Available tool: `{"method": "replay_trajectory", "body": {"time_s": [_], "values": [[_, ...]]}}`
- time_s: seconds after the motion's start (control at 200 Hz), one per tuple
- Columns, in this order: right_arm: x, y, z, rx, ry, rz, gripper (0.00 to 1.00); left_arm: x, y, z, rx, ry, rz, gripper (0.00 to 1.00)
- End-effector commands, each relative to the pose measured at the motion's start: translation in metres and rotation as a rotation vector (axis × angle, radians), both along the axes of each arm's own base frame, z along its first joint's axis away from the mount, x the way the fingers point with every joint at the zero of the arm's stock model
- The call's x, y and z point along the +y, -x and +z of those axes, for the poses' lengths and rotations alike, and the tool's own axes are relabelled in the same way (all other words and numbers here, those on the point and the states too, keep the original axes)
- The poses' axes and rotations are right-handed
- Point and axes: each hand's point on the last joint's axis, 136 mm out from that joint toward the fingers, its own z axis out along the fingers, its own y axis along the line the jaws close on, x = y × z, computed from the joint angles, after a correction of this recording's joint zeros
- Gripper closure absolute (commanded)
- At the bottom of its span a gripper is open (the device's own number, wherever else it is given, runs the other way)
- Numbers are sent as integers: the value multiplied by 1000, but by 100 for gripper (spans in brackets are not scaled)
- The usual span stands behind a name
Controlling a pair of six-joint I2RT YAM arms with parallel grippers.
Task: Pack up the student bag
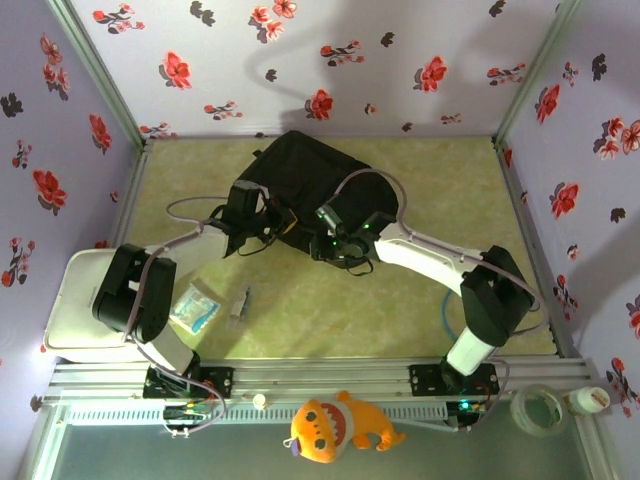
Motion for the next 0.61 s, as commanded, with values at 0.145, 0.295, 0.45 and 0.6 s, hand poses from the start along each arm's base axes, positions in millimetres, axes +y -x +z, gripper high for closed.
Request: {"method": "replay_trajectory", "body": {"time_s": [0.145,0.295,0.45,0.6], "values": [[6,-21,-8,-40,62,-34,64,-18,-5,29,-81,56,-45,100],[3,-28,-10,-62,101,-32,64,-18,-4,27,-76,54,-46,100],[-2,-32,-12,-74,147,-41,64,-19,-5,27,-75,54,-46,100],[1,-33,-16,-68,151,-30,66,-19,-5,27,-75,53,-45,100]]}}
